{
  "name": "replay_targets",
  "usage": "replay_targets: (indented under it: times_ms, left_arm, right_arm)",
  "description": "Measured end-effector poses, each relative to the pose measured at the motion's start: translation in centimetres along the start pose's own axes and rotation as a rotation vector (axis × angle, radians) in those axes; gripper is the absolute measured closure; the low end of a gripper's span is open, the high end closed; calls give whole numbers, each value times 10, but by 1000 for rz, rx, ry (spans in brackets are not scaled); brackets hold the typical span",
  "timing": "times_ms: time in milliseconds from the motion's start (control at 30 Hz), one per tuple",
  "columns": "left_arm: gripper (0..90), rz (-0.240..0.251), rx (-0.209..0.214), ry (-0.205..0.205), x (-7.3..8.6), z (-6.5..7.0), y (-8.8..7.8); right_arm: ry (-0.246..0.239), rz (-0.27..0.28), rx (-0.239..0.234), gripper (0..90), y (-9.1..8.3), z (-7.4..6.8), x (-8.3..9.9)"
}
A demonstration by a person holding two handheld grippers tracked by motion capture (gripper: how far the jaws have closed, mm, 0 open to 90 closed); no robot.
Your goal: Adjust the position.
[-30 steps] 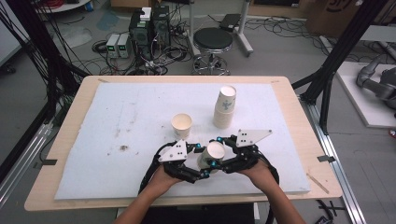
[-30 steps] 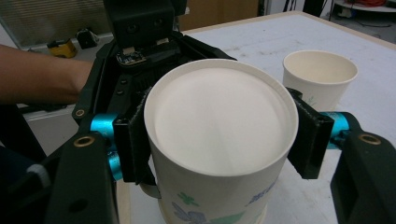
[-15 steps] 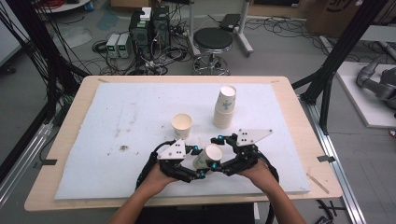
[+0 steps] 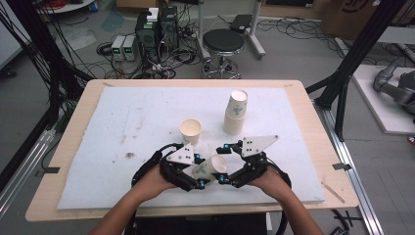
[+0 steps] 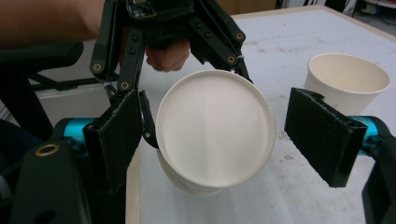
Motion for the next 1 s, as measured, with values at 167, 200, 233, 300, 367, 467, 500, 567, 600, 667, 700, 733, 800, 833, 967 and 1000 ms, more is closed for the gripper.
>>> replay_targets:
  times_ms: [167,200,233,300,367,467,500,567,600,667,700,733,800,833,967,1000]
  left_arm:
    - [353,-92,20,30,0,1,-3]
    - [353,-107,21,34,0,2,-3]
    - [353,-125,26,44,0,1,-3]
    - [353,-137,38,49,0,2,-4]
    - [352,-150,41,51,0,1,-5]
    - [353,-175,43,59,1,0,-8]
    - [353,-180,43,60,1,-1,-9]
    - [353,-192,50,58,1,-1,-11]
    - [353,-203,52,60,1,-1,-12]
    - [353,-219,56,61,2,-1,-13]
    - [353,-227,60,61,3,-1,-13]
    - [353,-236,63,63,3,-1,-14]
    - [353,-247,68,65,4,-1,-14]
    - [353,-253,64,70,5,-1,-14]
    - [353,-263,63,76,6,-1,-13]
    - [353,-264,65,73,6,-1,-13]
  right_arm:
    - [-25,-60,-16,201,6,0,2]
    - [-35,-80,-22,201,7,0,4]
    - [-46,-95,-26,201,9,0,5]
    - [-61,-118,-39,201,12,-1,6]
    - [-71,-133,-49,201,15,-2,7]
    - [-87,-160,-62,202,19,-3,8]
    - [-93,-173,-64,202,20,-4,9]
    - [-95,-186,-74,203,22,-4,10]
    - [-97,-193,-77,204,22,-4,10]
    - [-105,-209,-80,205,24,-4,12]
    - [-113,-219,-84,208,25,-4,12]
    - [-115,-226,-89,208,26,-5,12]
    - [-122,-233,-101,240,28,-6,12]
    - [-126,-239,-113,264,29,-7,12]
    - [-147,-272,-136,297,33,-9,13]
    - [-150,-281,-134,300,33,-9,13]
Point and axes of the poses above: each handheld gripper's, and its own axes: y roughly forward along the jaws, x roughly out of its underside, z roughly to its right, the point moved 8 cm from there along y, roughly forward along the jaws, and after that the axes turned 15 degrees about z, right-handed, at the moved point
